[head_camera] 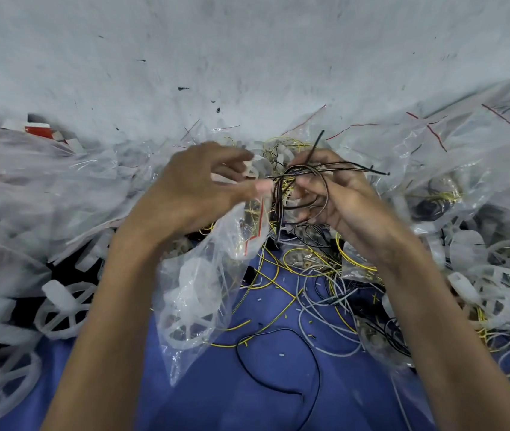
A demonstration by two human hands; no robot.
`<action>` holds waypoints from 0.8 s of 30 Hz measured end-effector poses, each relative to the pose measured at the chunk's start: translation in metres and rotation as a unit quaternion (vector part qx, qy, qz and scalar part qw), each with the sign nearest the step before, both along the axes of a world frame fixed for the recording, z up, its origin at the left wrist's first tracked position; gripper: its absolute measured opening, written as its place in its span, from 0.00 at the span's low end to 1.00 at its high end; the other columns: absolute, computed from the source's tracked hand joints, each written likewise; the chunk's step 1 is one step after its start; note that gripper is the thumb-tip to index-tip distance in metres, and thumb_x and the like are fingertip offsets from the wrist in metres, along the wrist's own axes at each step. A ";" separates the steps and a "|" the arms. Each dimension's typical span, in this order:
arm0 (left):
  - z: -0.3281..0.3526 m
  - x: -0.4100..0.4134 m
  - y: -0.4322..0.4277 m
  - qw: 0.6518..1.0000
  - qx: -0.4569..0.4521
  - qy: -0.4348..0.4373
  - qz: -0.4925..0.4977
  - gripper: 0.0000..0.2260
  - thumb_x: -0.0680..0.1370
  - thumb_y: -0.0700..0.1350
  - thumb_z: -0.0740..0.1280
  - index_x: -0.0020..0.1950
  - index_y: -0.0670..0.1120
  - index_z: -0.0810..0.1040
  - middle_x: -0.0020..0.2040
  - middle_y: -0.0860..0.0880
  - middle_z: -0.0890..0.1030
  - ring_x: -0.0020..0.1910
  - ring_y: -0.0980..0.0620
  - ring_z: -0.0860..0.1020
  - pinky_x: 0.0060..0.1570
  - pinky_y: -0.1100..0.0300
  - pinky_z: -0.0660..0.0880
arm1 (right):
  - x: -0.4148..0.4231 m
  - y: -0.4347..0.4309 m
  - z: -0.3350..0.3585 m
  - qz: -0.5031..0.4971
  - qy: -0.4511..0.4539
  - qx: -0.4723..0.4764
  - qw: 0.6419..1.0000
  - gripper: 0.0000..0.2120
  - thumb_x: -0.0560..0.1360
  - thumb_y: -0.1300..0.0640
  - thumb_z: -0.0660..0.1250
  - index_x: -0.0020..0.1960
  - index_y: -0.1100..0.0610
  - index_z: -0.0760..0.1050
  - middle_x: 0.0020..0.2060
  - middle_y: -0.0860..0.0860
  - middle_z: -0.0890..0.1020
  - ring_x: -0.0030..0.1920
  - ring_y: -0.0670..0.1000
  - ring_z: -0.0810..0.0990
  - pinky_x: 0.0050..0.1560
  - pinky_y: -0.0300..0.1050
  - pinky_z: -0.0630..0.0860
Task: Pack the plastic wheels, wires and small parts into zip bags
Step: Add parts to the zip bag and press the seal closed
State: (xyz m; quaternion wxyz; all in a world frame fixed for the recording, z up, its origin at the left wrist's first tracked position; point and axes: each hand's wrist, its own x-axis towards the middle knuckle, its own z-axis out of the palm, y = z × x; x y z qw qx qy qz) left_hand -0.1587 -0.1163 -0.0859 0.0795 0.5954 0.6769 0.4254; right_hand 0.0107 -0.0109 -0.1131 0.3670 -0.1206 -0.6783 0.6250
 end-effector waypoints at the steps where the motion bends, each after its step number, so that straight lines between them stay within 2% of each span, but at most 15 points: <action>1: -0.003 -0.005 0.002 0.998 0.007 0.032 0.053 0.20 0.65 0.64 0.73 0.52 0.56 0.78 0.46 0.59 0.78 0.44 0.65 0.78 0.42 0.71 0.72 | -0.001 0.000 0.000 -0.004 0.011 -0.017 1.000 0.10 0.76 0.65 0.62 0.48 0.51 0.75 0.30 0.49 0.78 0.29 0.46 0.78 0.30 0.37 0.76; 3: -0.010 -0.010 0.007 0.987 -0.055 0.094 0.122 0.18 0.68 0.62 0.71 0.50 0.53 0.75 0.46 0.55 0.78 0.44 0.56 0.78 0.42 0.62 0.71 | -0.003 0.001 -0.002 -0.004 0.040 -0.061 0.997 0.10 0.76 0.68 0.60 0.49 0.54 0.73 0.32 0.50 0.79 0.29 0.47 0.78 0.31 0.37 0.76; 6: -0.025 -0.008 0.015 0.974 -0.163 0.109 0.114 0.15 0.73 0.51 0.69 0.56 0.51 0.69 0.51 0.50 0.77 0.49 0.50 0.73 0.46 0.59 0.66 | -0.008 -0.001 -0.006 0.019 0.060 -0.110 0.992 0.12 0.76 0.70 0.56 0.49 0.55 0.72 0.37 0.55 0.77 0.33 0.50 0.81 0.34 0.40 0.78; 9: -0.022 -0.002 0.016 0.986 -0.117 0.091 0.071 0.21 0.75 0.44 0.64 0.66 0.55 0.65 0.42 0.50 0.75 0.47 0.48 0.73 0.44 0.60 0.63 | -0.015 -0.004 -0.009 0.049 0.047 -0.129 0.989 0.12 0.76 0.69 0.55 0.48 0.56 0.72 0.37 0.57 0.80 0.35 0.54 0.83 0.38 0.45 0.81; 11: -0.016 0.005 0.013 0.991 -0.081 0.095 0.042 0.27 0.75 0.44 0.63 0.71 0.60 0.61 0.42 0.52 0.73 0.46 0.50 0.72 0.43 0.63 0.62 | -0.023 -0.007 -0.013 0.071 0.021 -0.123 0.990 0.09 0.77 0.67 0.57 0.48 0.54 0.71 0.35 0.54 0.83 0.35 0.53 0.84 0.40 0.45 0.81; 13: -0.013 0.010 0.011 0.988 -0.064 0.137 0.024 0.27 0.74 0.42 0.63 0.71 0.59 0.64 0.45 0.50 0.76 0.46 0.51 0.74 0.40 0.69 0.61 | -0.030 -0.011 -0.016 0.078 -0.011 -0.093 0.993 0.06 0.78 0.63 0.59 0.49 0.53 0.70 0.37 0.51 0.84 0.37 0.50 0.84 0.40 0.41 0.80; 15: -0.010 0.010 0.008 0.984 -0.042 0.167 0.032 0.24 0.73 0.39 0.62 0.66 0.57 0.73 0.50 0.48 0.81 0.45 0.53 0.74 0.38 0.71 0.60 | -0.033 -0.014 -0.019 0.085 -0.032 -0.063 0.994 0.05 0.79 0.61 0.59 0.51 0.52 0.69 0.40 0.49 0.84 0.40 0.49 0.84 0.41 0.38 0.79; 17: -0.004 0.009 0.002 0.989 -0.032 0.137 0.056 0.21 0.72 0.37 0.60 0.59 0.55 0.79 0.53 0.51 0.83 0.43 0.54 0.75 0.39 0.70 0.62 | -0.033 -0.017 -0.022 0.085 -0.063 -0.034 0.994 0.04 0.80 0.60 0.59 0.53 0.53 0.70 0.43 0.50 0.82 0.42 0.47 0.83 0.44 0.40 0.79; 18: -0.001 0.008 0.000 0.992 -0.032 0.109 0.061 0.20 0.72 0.37 0.60 0.57 0.54 0.81 0.51 0.55 0.84 0.44 0.53 0.78 0.40 0.69 0.65 | -0.034 -0.017 -0.025 0.064 -0.108 0.026 0.992 0.05 0.80 0.59 0.58 0.54 0.54 0.71 0.44 0.50 0.80 0.44 0.45 0.81 0.48 0.43 0.79; 19: 0.001 0.008 -0.003 0.994 -0.033 0.085 0.053 0.19 0.73 0.36 0.60 0.56 0.53 0.82 0.47 0.60 0.83 0.45 0.59 0.79 0.39 0.71 0.66 | -0.035 -0.017 -0.027 0.029 -0.172 0.120 0.977 0.07 0.80 0.58 0.58 0.55 0.56 0.73 0.47 0.51 0.79 0.47 0.43 0.78 0.55 0.45 0.76; 21: 0.006 0.012 -0.006 0.997 -0.043 0.062 0.021 0.18 0.73 0.35 0.60 0.54 0.51 0.83 0.40 0.71 0.74 0.44 0.71 0.72 0.32 0.78 0.64 | -0.041 -0.019 -0.034 -0.006 -0.304 0.291 0.907 0.12 0.80 0.58 0.57 0.59 0.61 0.75 0.55 0.57 0.79 0.55 0.46 0.75 0.63 0.45 0.69; 22: 0.007 0.015 -0.007 0.997 -0.052 0.058 0.007 0.17 0.74 0.36 0.60 0.53 0.52 0.83 0.41 0.70 0.76 0.41 0.72 0.72 0.30 0.80 0.64 | -0.045 -0.022 -0.036 -0.002 -0.362 0.349 0.864 0.13 0.80 0.59 0.57 0.58 0.63 0.75 0.57 0.60 0.78 0.57 0.51 0.75 0.61 0.45 0.69; 23: 0.007 0.019 -0.007 0.996 -0.062 0.058 -0.005 0.17 0.74 0.36 0.61 0.53 0.52 0.83 0.44 0.65 0.79 0.37 0.72 0.74 0.29 0.80 0.64 | -0.047 -0.024 -0.039 0.004 -0.402 0.375 0.835 0.13 0.79 0.60 0.57 0.55 0.65 0.76 0.55 0.63 0.79 0.56 0.56 0.76 0.56 0.46 0.71; 24: 0.006 0.021 -0.007 0.996 -0.069 0.060 -0.010 0.16 0.74 0.37 0.61 0.53 0.53 0.83 0.46 0.62 0.81 0.39 0.75 0.72 0.29 0.78 0.66 | -0.047 -0.027 -0.039 0.007 -0.428 0.387 0.817 0.12 0.78 0.61 0.57 0.51 0.66 0.77 0.50 0.63 0.80 0.51 0.58 0.77 0.50 0.46 0.73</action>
